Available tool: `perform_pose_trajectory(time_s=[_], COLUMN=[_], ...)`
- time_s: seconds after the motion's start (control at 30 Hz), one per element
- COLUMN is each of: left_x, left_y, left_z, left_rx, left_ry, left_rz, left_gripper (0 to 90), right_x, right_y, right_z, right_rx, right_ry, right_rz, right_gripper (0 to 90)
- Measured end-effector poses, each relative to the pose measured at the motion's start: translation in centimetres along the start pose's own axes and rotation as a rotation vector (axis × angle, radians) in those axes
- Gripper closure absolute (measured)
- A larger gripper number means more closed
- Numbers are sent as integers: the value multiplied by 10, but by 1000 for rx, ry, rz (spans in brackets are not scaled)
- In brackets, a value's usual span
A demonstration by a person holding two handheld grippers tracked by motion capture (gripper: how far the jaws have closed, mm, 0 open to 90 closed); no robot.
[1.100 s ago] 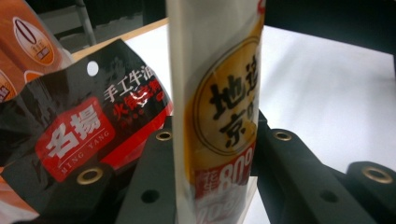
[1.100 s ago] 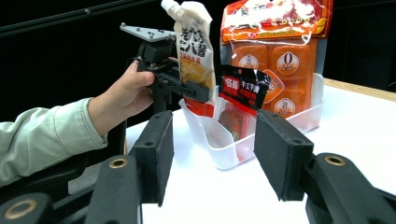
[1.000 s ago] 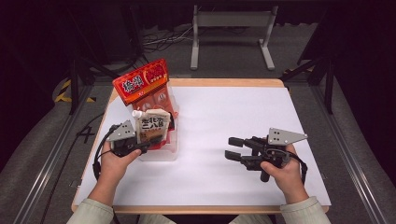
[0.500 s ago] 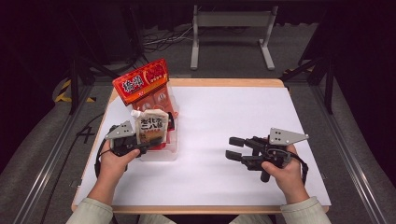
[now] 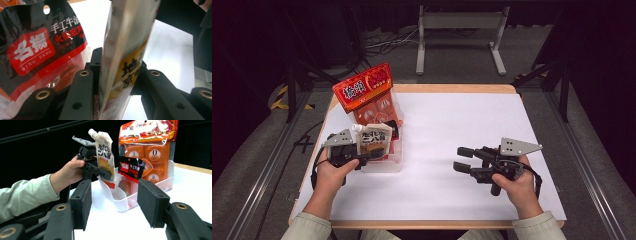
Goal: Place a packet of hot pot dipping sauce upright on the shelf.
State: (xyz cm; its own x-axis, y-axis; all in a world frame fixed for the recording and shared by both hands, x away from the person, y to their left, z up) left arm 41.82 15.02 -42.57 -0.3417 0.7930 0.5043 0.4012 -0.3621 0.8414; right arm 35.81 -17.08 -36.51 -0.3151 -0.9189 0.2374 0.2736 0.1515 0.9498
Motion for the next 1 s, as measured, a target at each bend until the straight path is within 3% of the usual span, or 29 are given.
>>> perform_pose_trajectory(time_s=[0.13,0.23,0.53,0.6,0.67,0.8,0.83,1.0], left_x=[2,1,1,1,2,7,8,11], left_y=[-8,-14,-15,-14,-11,-10,-11,-11], left_z=[5,7,9,10,10,11,12,11], left_rx=[11,38,47,38,48,52,40,45], left_ry=[47,47,58,69,73,75,92,90], left_rz=[59,81,73,59,14,8,8,10], left_gripper=[692,678,683,647,547,730,730,788], right_x=[1,2,1,1,1,1,0,0], right_y=[0,1,1,1,1,1,1,0], right_z=[0,-1,0,0,0,0,0,-1], right_rx=[-5,-6,-8,-10,-10,-14,-15,-17], right_ry=[-2,-2,2,4,3,7,7,6], right_rz=[-8,-10,-12,-13,-13,-15,-14,-15], right_gripper=[448,448,445,441,441,440,439,434])
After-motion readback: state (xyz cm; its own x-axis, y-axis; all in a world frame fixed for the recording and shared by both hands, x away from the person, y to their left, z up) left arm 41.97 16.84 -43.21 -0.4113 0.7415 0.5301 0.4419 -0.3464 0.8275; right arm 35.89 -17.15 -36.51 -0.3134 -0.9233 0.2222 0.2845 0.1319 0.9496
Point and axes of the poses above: each handheld gripper's, and its own axes: x roughly backward along the jaws, y roughly out of its top, z roughly to its left, the point moved 7 cm from there along -x, roughly forward along the jaws, and after that the axes turned 6 degrees about z, right-handed, at the moved point
